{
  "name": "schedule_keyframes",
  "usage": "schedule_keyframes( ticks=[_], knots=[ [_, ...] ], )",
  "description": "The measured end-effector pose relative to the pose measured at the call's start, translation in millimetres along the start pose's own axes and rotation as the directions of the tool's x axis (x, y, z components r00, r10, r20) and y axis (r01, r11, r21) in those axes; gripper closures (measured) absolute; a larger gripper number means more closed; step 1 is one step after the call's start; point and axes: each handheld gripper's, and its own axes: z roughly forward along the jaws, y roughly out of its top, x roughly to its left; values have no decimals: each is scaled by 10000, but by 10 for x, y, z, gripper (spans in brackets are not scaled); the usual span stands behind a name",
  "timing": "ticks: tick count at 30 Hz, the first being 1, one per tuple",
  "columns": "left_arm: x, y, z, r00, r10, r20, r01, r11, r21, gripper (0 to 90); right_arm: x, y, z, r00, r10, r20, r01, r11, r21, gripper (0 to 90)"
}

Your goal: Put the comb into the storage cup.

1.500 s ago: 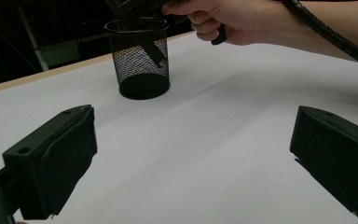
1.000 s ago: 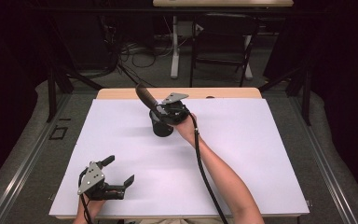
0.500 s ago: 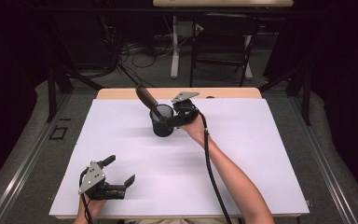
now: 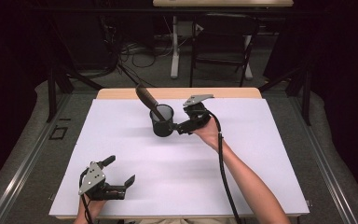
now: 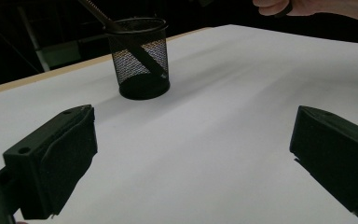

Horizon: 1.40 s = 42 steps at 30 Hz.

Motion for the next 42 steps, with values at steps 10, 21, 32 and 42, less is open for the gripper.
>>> schedule_keyframes(
  ticks=[10, 21, 32, 42],
  knots=[
    [7, -3, 11, 10000, -39, -16, 39, 10000, 24, 8, -53, -198, -202, 9993, 230, -290, -220, 9990, 377, 0],
    [13, -6, 12, 10000, -79, -16, 79, 10000, 21, 8, -83, -396, -411, 9988, 382, -309, -361, 9973, 640, 0],
    [13, -5, 9, 10000, -84, -34, 84, 10000, 17, 8, -61, -568, -575, 9989, 391, -252, -363, 9940, 1031, 0],
    [16, -4, 8, 10000, -77, -47, 77, 10000, 3, 8, -25, -724, -720, 9986, 478, -227, -444, 9900, 1336, 0]
  ],
)
